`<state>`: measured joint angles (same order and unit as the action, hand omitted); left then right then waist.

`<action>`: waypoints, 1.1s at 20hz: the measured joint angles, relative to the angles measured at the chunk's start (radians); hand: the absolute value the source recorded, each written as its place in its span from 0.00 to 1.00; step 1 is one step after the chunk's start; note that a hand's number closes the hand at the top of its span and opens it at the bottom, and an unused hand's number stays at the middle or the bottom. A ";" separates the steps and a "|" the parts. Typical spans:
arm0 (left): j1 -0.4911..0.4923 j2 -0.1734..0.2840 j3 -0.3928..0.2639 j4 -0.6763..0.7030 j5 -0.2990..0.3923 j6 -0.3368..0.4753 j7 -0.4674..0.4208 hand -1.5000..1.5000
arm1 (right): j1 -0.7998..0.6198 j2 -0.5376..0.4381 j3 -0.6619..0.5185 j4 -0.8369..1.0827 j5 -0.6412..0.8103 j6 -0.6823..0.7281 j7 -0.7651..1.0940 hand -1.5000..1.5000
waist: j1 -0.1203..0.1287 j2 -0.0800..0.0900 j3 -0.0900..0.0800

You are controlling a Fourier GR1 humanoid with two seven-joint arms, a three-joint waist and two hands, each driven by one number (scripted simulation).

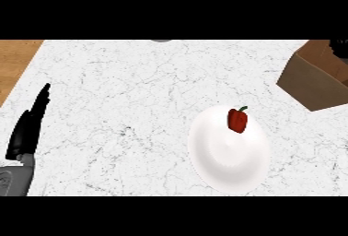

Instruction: Pick the cupcake from the plate and place it in the cardboard box

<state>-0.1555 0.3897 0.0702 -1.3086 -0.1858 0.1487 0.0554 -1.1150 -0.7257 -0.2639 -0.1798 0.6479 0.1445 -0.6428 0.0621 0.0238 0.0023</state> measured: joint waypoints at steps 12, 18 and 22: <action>-0.044 0.009 0.005 -0.003 0.007 -0.030 0.016 0.50 | -0.004 0.099 -0.012 0.089 0.007 -0.074 0.157 0.00 | 0.028 0.014 0.002; -0.027 0.004 0.010 -0.001 0.009 -0.032 -0.003 0.50 | 0.007 0.103 -0.061 0.077 -0.042 -0.069 0.109 0.00 | 0.030 0.017 0.003; -0.028 -0.002 0.008 -0.002 0.002 -0.025 -0.004 0.50 | 0.003 0.095 -0.124 0.064 -0.103 -0.072 0.073 0.00 | 0.026 0.016 0.003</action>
<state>-0.1831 0.3878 0.0780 -1.3105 -0.1834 0.1236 0.0511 -1.1124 -0.6310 -0.3878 -0.1156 0.5448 0.0721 -0.5700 0.0883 0.0400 0.0057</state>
